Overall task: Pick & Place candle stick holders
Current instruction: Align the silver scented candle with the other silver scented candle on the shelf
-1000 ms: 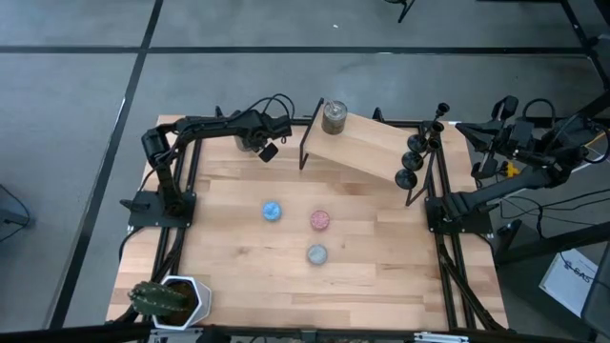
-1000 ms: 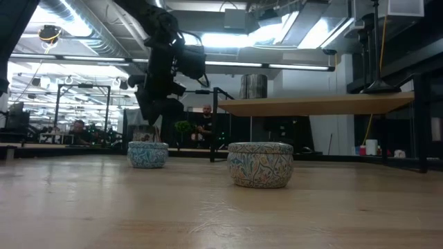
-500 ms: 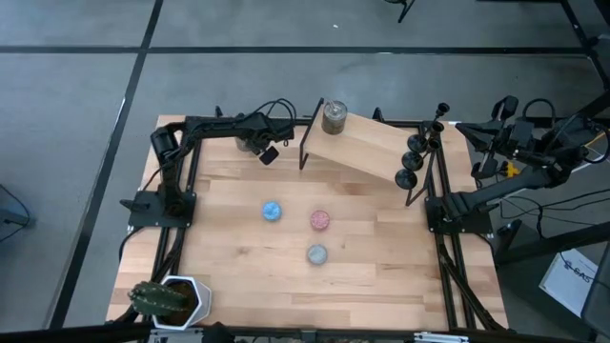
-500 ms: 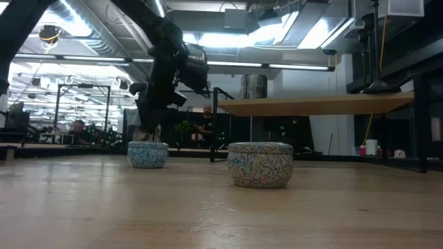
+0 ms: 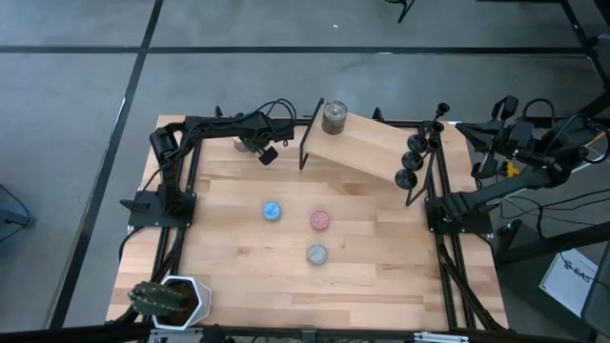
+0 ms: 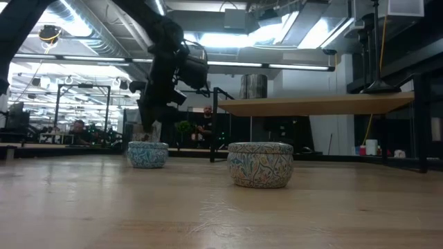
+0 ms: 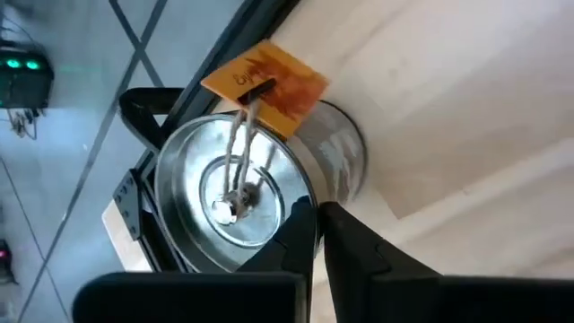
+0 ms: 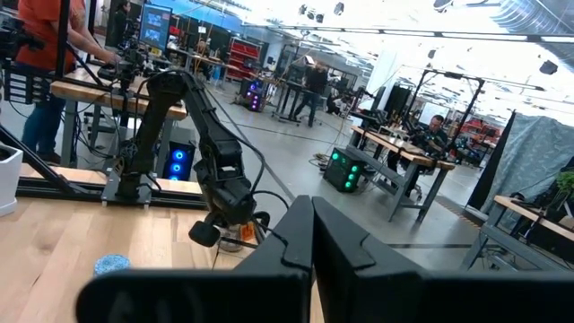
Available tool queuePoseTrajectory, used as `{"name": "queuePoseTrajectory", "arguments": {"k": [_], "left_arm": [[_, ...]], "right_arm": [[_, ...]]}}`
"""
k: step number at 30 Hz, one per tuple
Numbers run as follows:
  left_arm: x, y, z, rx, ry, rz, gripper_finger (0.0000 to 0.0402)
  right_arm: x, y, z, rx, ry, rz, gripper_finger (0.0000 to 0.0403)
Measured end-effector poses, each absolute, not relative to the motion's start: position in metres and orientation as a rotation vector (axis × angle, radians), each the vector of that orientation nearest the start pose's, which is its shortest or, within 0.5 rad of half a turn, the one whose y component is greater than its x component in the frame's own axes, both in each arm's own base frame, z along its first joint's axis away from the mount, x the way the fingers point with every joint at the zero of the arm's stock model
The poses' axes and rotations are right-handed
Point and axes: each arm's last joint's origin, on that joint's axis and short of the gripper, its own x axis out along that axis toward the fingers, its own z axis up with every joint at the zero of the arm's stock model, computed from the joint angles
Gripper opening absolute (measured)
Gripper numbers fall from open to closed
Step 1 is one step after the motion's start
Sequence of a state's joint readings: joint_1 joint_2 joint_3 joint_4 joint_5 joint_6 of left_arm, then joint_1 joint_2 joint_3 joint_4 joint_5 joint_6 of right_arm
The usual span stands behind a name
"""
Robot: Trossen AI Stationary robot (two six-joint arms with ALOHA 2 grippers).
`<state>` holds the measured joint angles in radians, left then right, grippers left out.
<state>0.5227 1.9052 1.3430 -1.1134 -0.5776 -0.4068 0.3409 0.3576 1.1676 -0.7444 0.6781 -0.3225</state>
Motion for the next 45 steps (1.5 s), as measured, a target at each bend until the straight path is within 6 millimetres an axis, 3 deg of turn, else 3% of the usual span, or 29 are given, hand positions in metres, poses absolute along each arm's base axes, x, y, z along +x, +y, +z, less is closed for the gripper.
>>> {"name": "queuePoseTrajectory", "arguments": {"k": [8,18,31,37,45], "left_arm": [[0.282,0.168,0.196,-0.288,1.519,1.082,0.0002],[0.282,0.141,0.234,-0.287,1.361,1.053,0.0002],[0.285,0.086,0.277,-0.265,1.149,0.989,0.0002],[0.298,0.068,0.308,-0.206,1.015,0.959,0.0002],[0.310,0.053,0.365,-0.100,0.797,0.926,0.0002]], "right_arm": [[-0.005,-0.021,0.421,-0.287,-0.002,-0.343,0.0005],[-0.005,-0.021,0.421,-0.287,-0.003,-0.343,0.0005],[-0.005,-0.021,0.421,-0.287,-0.003,-0.343,0.0005],[-0.005,-0.021,0.421,-0.287,-0.003,-0.343,0.0005],[-0.005,-0.021,0.421,-0.287,-0.003,-0.343,0.0005]]}}
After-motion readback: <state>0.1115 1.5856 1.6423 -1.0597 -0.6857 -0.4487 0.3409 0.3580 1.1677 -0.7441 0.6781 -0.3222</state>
